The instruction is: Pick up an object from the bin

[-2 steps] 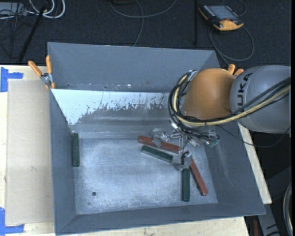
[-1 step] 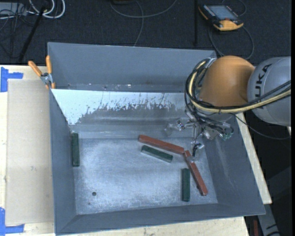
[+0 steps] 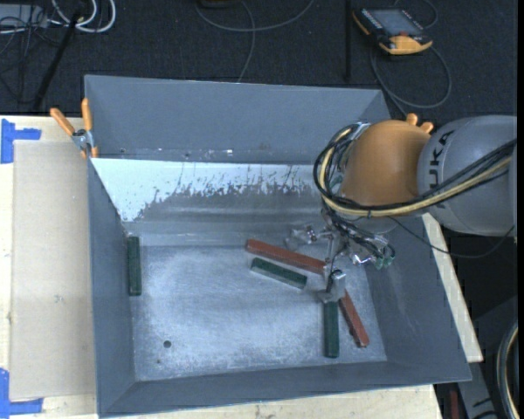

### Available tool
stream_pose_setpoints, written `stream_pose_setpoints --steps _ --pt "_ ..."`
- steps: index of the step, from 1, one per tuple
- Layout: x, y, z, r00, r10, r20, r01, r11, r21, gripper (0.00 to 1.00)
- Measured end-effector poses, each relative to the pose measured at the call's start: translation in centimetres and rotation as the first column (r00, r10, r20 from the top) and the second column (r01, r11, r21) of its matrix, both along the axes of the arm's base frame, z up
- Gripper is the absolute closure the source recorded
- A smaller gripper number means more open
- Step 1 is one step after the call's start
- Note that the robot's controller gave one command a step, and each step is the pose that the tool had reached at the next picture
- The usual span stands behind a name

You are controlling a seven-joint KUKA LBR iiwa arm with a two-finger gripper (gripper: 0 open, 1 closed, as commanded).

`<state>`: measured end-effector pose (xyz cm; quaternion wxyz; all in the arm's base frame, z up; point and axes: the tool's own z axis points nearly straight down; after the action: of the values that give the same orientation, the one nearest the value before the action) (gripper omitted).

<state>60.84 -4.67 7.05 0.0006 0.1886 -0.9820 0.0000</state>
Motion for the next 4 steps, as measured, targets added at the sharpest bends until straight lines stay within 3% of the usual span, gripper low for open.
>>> stream_pose_setpoints --steps 1,2,3,4 --pt "0.0 0.0 0.0 1.000 -0.003 0.002 0.003 1.000 0.002 1.00" --pt "0.0 0.0 -0.1 1.000 -0.004 0.001 0.004 1.000 0.002 0.00" --pt "0.0 0.0 0.0 1.000 -0.006 0.001 0.006 1.000 0.002 1.00" --pt "0.7 -2.4 0.0 0.918 0.397 0.004 -0.397 0.918 0.000 1.00"
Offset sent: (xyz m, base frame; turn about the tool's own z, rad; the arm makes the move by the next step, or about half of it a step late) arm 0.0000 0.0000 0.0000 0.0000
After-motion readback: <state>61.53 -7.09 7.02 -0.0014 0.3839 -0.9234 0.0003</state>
